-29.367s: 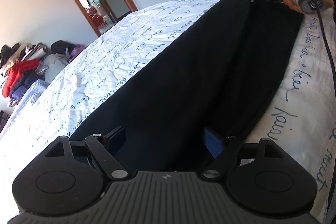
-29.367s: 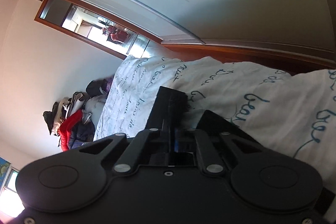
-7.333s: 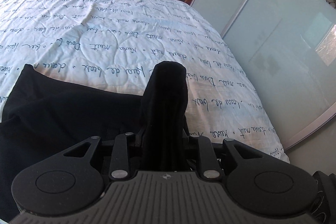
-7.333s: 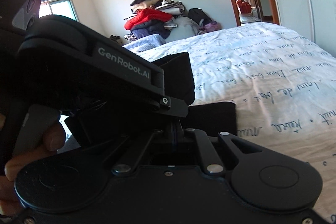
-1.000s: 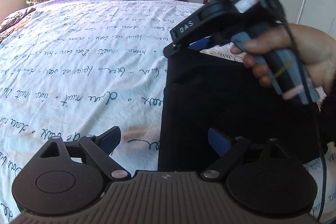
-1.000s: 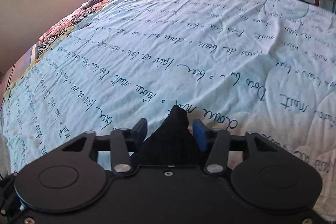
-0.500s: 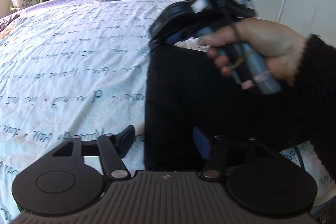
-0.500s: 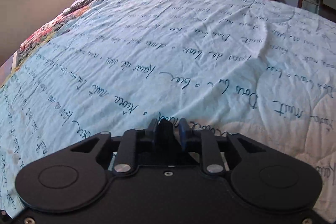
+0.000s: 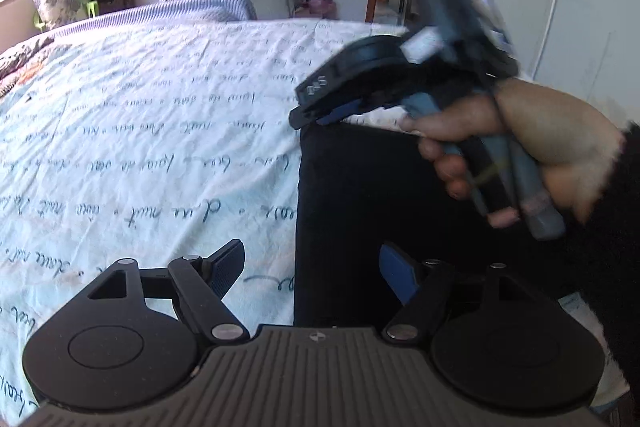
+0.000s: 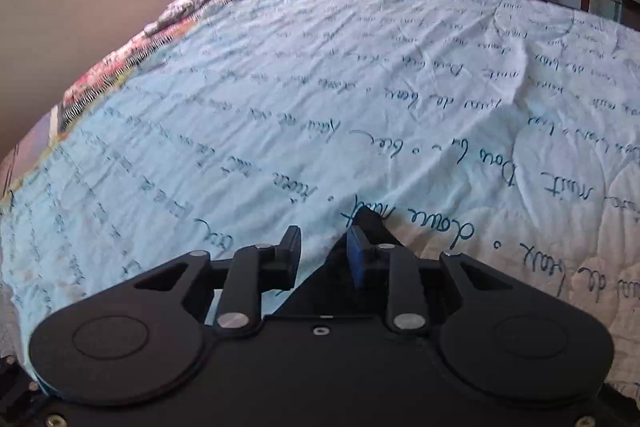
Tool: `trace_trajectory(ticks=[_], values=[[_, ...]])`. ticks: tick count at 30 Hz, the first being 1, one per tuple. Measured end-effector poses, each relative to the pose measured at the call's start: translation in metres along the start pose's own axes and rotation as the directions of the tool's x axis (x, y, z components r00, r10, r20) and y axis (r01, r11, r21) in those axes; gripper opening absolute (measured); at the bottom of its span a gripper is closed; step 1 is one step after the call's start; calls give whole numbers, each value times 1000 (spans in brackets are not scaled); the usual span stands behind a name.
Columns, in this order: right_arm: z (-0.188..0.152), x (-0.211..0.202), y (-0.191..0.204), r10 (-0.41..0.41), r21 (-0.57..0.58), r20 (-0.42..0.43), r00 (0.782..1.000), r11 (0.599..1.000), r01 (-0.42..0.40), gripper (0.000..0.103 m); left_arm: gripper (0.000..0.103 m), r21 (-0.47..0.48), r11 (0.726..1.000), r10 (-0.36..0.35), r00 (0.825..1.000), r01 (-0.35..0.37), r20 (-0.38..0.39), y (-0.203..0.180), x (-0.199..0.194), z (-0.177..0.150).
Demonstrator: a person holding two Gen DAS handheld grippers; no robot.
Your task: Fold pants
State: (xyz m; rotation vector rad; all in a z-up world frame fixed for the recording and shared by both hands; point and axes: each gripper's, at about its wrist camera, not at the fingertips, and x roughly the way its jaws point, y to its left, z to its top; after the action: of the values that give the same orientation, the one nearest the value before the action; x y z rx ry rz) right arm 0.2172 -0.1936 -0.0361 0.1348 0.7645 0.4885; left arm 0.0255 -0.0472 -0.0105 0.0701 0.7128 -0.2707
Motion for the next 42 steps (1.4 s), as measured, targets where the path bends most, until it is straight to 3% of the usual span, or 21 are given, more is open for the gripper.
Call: trace_trajectory(ticks=[2, 5, 7, 8, 12, 16, 19, 20, 23, 26, 29, 33, 38, 42], values=[[-11, -37, 4, -50, -46, 70, 996, 998, 53, 53, 78, -16, 999, -31, 999, 31, 11, 0, -2, 5], [-49, -90, 8, -188, -133, 140, 972, 969, 206, 57, 79, -35, 996, -79, 997, 79, 7, -4, 1, 9], [-80, -121, 4, -296, -147, 153, 943, 937, 318, 63, 82, -23, 996, -91, 996, 91, 1, -10, 9, 7], [-94, -132, 0, -337, -142, 152, 929, 923, 358, 68, 82, -12, 996, -83, 996, 83, -10, -14, 14, 4], [-147, -154, -18, -461, -98, 68, 885, 880, 465, 69, 84, 53, 996, -62, 994, 67, -86, -28, 35, -13], [-175, -174, -26, -487, -20, 79, 870, 871, 490, 68, 84, 99, 994, -47, 997, 53, -61, -30, 26, -18], [-172, -195, -20, -495, 50, 163, 853, 868, 494, 68, 84, 59, 996, -62, 998, 64, -34, -28, 22, -5], [-169, -197, -17, -478, 56, 182, 859, 877, 476, 68, 85, 48, 997, -63, 997, 65, -33, -28, 24, -2], [-172, -180, -12, -444, 11, 143, 885, 894, 447, 68, 88, 54, 996, -65, 995, 69, -71, -33, 35, -2], [-185, -166, -7, -488, -47, 115, 865, 867, 496, 68, 88, 82, 996, -25, 996, 31, -81, -37, 37, -13], [-186, -180, 0, -497, 2, 150, 855, 865, 503, 68, 88, 94, 995, -22, 998, 27, -60, -41, 30, -14], [-188, -177, 11, -455, -18, 176, 873, 885, 465, 74, 91, 84, 996, -2, 998, 7, -63, -47, 34, -13], [-193, -165, 17, -513, -56, 151, 845, 849, 525, 76, 92, 107, 994, 21, 999, -16, -44, -52, 31, -19], [-187, -176, 23, -493, -34, 189, 849, 861, 507, 76, 93, 90, 996, 23, 999, -19, -44, -52, 30, -19]])
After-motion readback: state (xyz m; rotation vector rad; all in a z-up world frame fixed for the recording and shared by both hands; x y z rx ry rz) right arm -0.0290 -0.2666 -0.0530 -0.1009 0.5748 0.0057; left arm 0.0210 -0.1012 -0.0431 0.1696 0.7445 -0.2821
